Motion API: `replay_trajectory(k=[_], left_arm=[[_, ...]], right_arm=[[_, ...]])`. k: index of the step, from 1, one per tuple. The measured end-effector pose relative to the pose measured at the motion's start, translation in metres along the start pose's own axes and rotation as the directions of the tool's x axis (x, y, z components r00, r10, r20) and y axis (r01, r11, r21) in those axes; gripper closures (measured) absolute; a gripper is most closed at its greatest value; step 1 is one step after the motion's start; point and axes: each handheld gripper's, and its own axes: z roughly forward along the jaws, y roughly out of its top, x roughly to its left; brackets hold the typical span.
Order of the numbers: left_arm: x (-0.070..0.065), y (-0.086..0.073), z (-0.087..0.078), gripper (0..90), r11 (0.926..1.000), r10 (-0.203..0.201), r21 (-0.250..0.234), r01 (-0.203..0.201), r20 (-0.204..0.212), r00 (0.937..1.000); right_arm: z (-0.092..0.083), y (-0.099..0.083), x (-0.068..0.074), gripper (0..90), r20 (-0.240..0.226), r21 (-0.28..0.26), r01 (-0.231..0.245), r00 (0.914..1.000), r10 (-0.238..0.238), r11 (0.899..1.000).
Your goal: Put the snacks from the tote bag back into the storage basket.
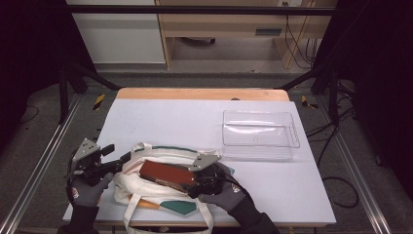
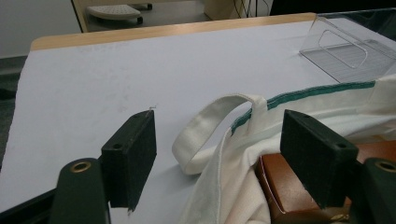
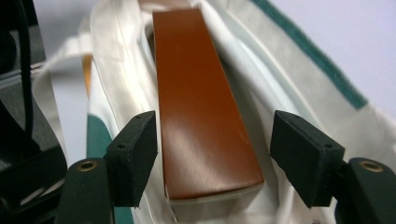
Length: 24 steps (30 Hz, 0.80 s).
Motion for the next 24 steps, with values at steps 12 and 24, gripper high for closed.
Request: replay_trajectory(k=[12, 24], left_arm=[[0.001, 0.001, -0.002, 25.8, 0.9999, 0.006, -0.012, -0.006, -0.002, 1.0], [0.002, 0.0, -0.001, 25.9, 1.0, 0.005, -0.006, -0.005, -0.002, 1.0]], right_arm=[[0.024, 0.017, 0.006, 31.5, -0.015, 0.034, 0.012, 0.9998, -0.012, 0.999], [0.049, 0.016, 0.006, 37.0, -0.018, 0.139, 0.048, 0.9988, -0.046, 0.989]])
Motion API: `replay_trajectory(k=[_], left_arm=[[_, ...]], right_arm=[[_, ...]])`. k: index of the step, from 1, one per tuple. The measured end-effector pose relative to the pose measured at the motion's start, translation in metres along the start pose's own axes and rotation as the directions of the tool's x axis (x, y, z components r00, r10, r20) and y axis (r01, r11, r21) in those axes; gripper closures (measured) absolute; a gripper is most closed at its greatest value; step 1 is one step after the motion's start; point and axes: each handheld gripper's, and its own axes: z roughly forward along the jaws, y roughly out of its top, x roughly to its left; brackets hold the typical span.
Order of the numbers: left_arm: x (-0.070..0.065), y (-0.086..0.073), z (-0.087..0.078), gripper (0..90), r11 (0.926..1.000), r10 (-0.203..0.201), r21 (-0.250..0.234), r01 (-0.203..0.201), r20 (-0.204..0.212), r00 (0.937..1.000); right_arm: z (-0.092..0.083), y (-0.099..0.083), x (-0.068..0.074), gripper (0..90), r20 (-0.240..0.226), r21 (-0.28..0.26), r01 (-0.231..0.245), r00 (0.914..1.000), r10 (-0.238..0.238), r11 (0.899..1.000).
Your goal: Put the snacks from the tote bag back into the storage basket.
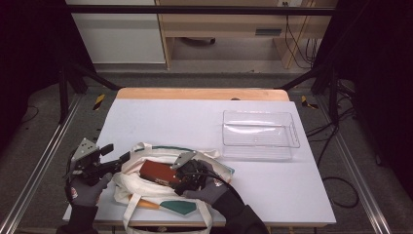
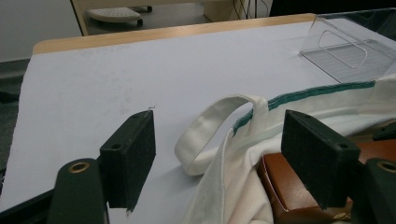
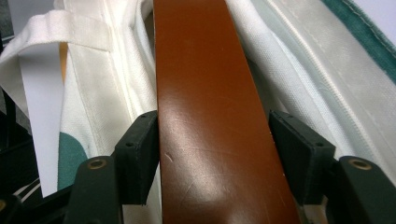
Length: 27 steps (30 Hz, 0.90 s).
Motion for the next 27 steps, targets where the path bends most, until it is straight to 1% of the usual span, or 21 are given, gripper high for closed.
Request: replay_trajectory(k=[2, 5, 9, 13, 14, 17, 19, 24, 26, 27], left_arm=[[0.0, 0.0, 0.001, 25.9, 1.0, 0.003, 0.004, -0.003, 0.001, 1.0], [-0.001, 0.0, 0.001, 25.9, 1.0, 0.004, 0.007, -0.004, 0.001, 1.0], [-0.001, -0.001, 0.002, 25.9, 0.9999, 0.004, 0.01, -0.004, 0.002, 1.0], [-0.001, -0.001, 0.003, 25.8, 0.9999, 0.005, 0.014, -0.005, 0.002, 1.0], [-0.001, -0.001, 0.003, 25.7, 0.9999, 0.006, 0.014, -0.006, 0.002, 1.0], [-0.001, -0.001, 0.002, 25.7, 0.9999, 0.006, 0.012, -0.006, 0.002, 1.0], [0.0, -0.001, 0.002, 25.7, 0.9999, 0.004, 0.011, -0.004, 0.002, 1.0], [0.001, -0.001, 0.002, 25.7, 0.9999, -0.002, 0.01, 0.002, 0.0, 1.0], [0.002, -0.001, 0.001, 25.7, 1.0, -0.002, 0.009, 0.002, -0.002, 1.0], [0.002, -0.001, 0.001, 25.7, 1.0, -0.003, 0.008, 0.003, -0.003, 1.0]], right_arm=[[0.001, 0.0, -0.001, 37.1, -0.002, 0.006, -0.005, 1.0, 0.005, 1.0], [0.003, 0.0, -0.001, 37.4, 0.002, 0.02, 0.0, 1.0, 0.0, 1.0], [0.004, 0.001, -0.001, 38.3, -0.004, 0.036, 0.008, 1.0, -0.008, 0.999], [0.008, 0.002, 0.0, 38.5, 0.003, 0.078, 0.032, 0.9995, -0.032, 0.996], [0.009, 0.003, 0.0, 38.8, 0.002, 0.087, 0.032, 0.9995, -0.032, 0.996], [0.009, 0.003, -0.002, 40.6, -0.012, 0.089, 0.028, 0.9996, -0.027, 0.996], [0.007, 0.004, -0.002, 42.2, -0.024, 0.089, 0.039, 0.999, -0.037, 0.995], [0.002, 0.009, 0.001, 43.2, -0.019, 0.106, 0.068, 0.9976, -0.067, 0.992], [-0.002, 0.01, 0.002, 43.4, -0.019, 0.099, 0.076, 0.9971, -0.074, 0.992], [-0.005, 0.011, 0.002, 43.4, -0.019, 0.095, 0.071, 0.9974, -0.069, 0.993]])
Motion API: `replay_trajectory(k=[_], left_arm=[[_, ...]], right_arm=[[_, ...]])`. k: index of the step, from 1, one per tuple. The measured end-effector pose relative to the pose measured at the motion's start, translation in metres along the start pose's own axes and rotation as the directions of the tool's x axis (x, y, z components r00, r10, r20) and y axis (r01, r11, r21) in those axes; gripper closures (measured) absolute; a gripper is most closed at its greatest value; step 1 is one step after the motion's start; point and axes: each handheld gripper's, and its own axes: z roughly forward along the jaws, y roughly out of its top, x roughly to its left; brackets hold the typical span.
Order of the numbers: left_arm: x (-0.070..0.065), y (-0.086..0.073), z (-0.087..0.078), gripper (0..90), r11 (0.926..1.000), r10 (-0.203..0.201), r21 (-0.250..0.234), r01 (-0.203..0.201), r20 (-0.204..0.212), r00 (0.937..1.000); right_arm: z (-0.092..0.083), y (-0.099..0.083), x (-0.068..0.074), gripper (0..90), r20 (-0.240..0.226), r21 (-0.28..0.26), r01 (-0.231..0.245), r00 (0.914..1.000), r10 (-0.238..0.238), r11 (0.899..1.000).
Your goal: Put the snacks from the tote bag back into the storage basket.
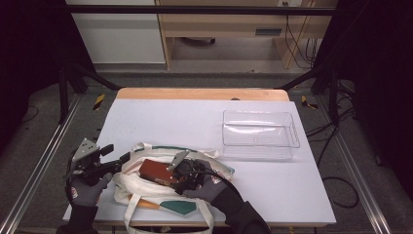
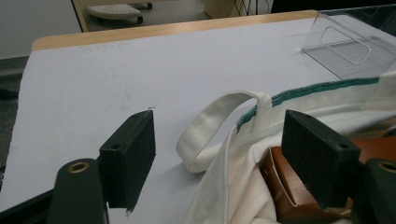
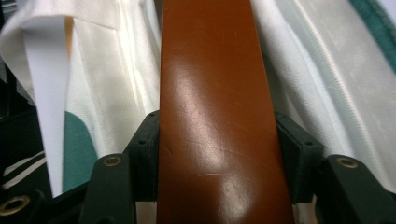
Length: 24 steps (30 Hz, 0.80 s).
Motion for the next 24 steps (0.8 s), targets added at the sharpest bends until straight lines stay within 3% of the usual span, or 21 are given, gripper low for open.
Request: replay_trajectory(k=[9, 24], left_arm=[[0.002, 0.0, -0.003, 25.9, 0.9999, -0.008, -0.009, 0.008, -0.01, 0.9999], [0.003, 0.0, -0.004, 25.7, 0.9997, -0.012, -0.02, 0.012, -0.023, 0.9997]], right_arm=[[-0.035, 0.0, -0.002, 43.5, -0.017, -0.085, 0.002, 0.9999, -0.003, 0.996], [-0.081, -0.018, -0.013, 43.5, 0.003, -0.158, -0.021, 0.9998, 0.022, 0.987]])
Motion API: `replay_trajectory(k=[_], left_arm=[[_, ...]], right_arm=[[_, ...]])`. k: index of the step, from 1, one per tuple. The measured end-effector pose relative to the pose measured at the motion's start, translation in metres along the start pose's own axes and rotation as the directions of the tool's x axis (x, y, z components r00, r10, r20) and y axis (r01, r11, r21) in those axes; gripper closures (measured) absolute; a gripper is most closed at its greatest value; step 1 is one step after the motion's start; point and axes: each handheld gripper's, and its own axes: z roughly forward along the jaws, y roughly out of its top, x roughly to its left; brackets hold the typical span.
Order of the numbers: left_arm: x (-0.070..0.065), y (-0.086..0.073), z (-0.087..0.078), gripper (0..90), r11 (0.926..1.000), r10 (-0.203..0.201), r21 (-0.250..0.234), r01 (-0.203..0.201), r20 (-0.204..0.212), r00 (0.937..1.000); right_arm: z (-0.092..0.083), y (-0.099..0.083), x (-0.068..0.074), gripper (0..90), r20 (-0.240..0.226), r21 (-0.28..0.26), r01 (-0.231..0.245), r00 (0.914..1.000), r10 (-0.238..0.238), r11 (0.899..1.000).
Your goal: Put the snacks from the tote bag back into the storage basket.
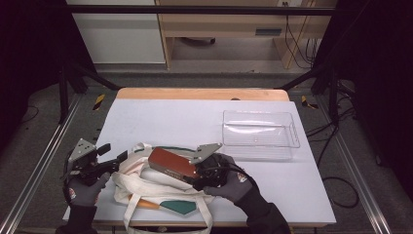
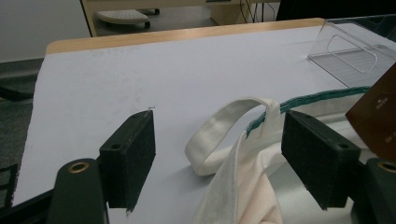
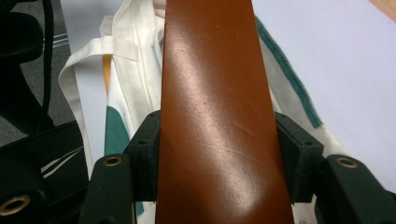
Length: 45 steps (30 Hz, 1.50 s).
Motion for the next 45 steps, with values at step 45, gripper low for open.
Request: replay_trajectory(k=[45], left_arm=[[-0.002, -0.001, 0.001, 25.8, 1.0, 0.006, -0.002, -0.006, 0.002, 1.0]], right_arm=[[-0.1, -0.039, -0.097, 43.6, 0.218, -0.082, -0.133, 0.9645, 0.149, 0.988]])
